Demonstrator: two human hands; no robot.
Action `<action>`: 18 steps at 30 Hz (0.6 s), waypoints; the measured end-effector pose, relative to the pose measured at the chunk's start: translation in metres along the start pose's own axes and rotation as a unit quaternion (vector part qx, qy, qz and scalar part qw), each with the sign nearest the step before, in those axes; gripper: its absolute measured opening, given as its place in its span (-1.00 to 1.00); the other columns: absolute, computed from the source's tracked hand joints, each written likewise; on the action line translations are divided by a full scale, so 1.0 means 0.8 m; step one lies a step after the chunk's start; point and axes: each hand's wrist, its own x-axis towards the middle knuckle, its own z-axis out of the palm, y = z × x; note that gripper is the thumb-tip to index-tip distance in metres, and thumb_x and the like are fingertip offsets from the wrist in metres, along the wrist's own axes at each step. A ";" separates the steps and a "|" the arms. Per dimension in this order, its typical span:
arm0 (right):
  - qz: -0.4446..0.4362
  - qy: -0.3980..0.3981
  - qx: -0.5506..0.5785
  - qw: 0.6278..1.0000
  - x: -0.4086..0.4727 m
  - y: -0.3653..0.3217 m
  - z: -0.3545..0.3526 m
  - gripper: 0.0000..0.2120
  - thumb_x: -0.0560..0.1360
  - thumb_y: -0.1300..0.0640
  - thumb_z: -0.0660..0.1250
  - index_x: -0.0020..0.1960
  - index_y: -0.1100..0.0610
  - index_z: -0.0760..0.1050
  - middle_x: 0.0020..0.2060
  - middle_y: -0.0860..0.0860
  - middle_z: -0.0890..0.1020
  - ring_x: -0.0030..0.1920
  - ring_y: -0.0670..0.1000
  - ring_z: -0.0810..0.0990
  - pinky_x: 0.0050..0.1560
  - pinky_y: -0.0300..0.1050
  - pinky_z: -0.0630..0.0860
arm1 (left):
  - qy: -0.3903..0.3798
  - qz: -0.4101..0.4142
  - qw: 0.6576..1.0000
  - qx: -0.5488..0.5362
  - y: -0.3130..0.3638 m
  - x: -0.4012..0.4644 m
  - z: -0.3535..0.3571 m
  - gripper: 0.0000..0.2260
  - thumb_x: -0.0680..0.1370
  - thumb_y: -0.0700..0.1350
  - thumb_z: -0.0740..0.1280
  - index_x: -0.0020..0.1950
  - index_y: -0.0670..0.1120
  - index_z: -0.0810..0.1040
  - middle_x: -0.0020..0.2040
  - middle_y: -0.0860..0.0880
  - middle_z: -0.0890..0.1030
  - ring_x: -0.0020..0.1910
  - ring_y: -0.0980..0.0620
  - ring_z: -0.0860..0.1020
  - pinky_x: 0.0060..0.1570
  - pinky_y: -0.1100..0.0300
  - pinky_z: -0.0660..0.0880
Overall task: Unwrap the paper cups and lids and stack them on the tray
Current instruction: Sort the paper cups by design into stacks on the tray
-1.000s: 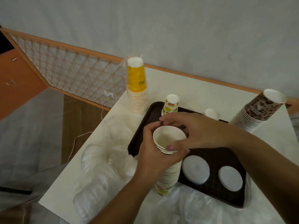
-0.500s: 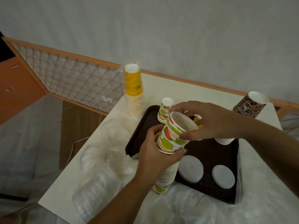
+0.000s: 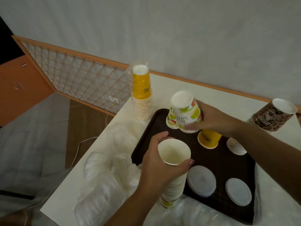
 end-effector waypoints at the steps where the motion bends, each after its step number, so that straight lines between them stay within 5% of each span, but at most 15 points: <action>1: 0.006 0.054 0.053 0.997 0.017 0.008 0.004 -0.39 0.36 0.18 0.48 0.30 -0.07 0.29 0.15 -0.14 0.53 0.11 -0.17 0.54 0.13 -0.25 0.50 | -0.001 -0.001 1.000 0.005 -0.001 0.001 -0.001 -0.34 0.21 -0.01 0.61 0.16 0.25 0.32 0.03 0.49 0.43 0.06 0.48 0.39 -0.13 0.58 0.39; 10: 0.073 0.250 0.209 0.943 0.127 0.098 0.032 -0.33 0.36 0.24 0.50 0.35 0.08 0.24 0.21 0.03 0.49 0.18 0.04 0.51 0.24 0.10 0.48 | -0.009 0.002 1.000 -0.007 -0.011 0.005 -0.005 -0.24 0.11 0.18 0.58 0.23 0.15 0.36 0.06 0.29 0.52 0.11 0.31 0.47 -0.04 0.50 0.43; 14: 0.042 0.302 0.142 0.942 0.136 0.107 0.037 -0.36 0.37 0.25 0.49 0.33 0.05 0.25 0.20 0.01 0.46 0.20 0.00 0.45 0.08 -0.21 0.48 | -0.012 0.012 1.000 -0.012 -0.012 0.005 -0.006 -0.23 0.09 0.26 0.49 0.25 0.14 0.35 0.10 0.34 0.49 0.13 0.31 0.47 -0.01 0.52 0.41; 18: 0.027 0.274 -0.046 0.960 0.144 0.116 0.043 -0.55 0.52 0.11 0.33 0.38 0.00 0.33 0.28 0.02 0.46 0.26 0.06 0.43 0.25 -0.02 0.43 | -0.021 0.020 0.999 -0.019 -0.013 0.003 -0.007 -0.22 0.09 0.24 0.51 0.26 0.12 0.36 0.10 0.32 0.51 0.13 0.27 0.49 0.00 0.52 0.40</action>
